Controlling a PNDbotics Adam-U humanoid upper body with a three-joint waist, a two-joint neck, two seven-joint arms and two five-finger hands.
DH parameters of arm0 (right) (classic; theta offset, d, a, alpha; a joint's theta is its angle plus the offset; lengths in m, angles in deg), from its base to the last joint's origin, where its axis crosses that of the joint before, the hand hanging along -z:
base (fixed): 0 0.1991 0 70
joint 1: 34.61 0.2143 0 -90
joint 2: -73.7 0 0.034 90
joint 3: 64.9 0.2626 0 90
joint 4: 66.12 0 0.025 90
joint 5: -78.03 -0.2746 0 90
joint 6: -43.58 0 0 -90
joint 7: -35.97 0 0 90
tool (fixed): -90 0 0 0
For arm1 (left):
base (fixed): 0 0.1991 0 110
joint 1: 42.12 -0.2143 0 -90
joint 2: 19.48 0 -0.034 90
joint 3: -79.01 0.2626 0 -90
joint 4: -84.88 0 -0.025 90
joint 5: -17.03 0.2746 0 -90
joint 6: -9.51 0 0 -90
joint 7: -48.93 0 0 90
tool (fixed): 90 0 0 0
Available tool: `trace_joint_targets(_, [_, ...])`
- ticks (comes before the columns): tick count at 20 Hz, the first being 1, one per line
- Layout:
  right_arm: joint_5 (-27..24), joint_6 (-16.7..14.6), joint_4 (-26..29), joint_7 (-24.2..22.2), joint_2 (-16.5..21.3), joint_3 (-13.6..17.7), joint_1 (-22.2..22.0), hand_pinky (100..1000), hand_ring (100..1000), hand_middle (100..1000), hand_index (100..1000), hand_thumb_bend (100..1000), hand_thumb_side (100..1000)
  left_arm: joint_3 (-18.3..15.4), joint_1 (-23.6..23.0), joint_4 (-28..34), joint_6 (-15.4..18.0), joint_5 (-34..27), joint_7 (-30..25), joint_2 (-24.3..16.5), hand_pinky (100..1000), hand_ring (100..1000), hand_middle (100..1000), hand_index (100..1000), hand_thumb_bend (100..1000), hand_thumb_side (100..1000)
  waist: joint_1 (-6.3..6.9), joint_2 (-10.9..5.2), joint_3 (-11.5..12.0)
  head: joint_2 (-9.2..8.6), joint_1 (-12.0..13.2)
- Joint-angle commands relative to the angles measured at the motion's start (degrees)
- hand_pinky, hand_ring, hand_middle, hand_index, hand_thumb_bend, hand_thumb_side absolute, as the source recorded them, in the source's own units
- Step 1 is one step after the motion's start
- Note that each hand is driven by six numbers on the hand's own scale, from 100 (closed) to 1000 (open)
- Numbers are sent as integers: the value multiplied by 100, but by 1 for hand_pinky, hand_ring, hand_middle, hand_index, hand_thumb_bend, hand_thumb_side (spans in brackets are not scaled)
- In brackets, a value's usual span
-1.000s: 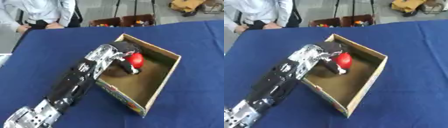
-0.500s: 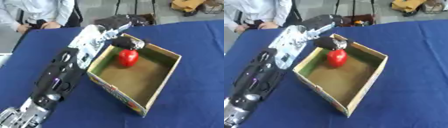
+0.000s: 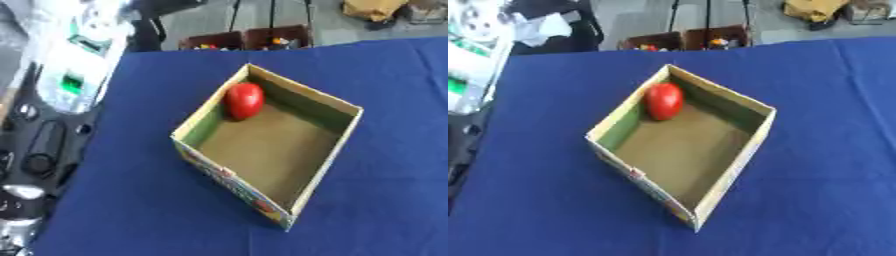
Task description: Pick up objects on the table and place them in the box.
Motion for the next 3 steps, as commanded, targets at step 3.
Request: trace_joint_targets(3, [102, 5, 68, 124, 208, 122, 20, 760, 751, 709, 726, 100, 1000, -463, -302, 709, 351, -1412, 2406, -468, 620, 743, 724, 951, 367, 895, -162, -43, 85, 21, -95])
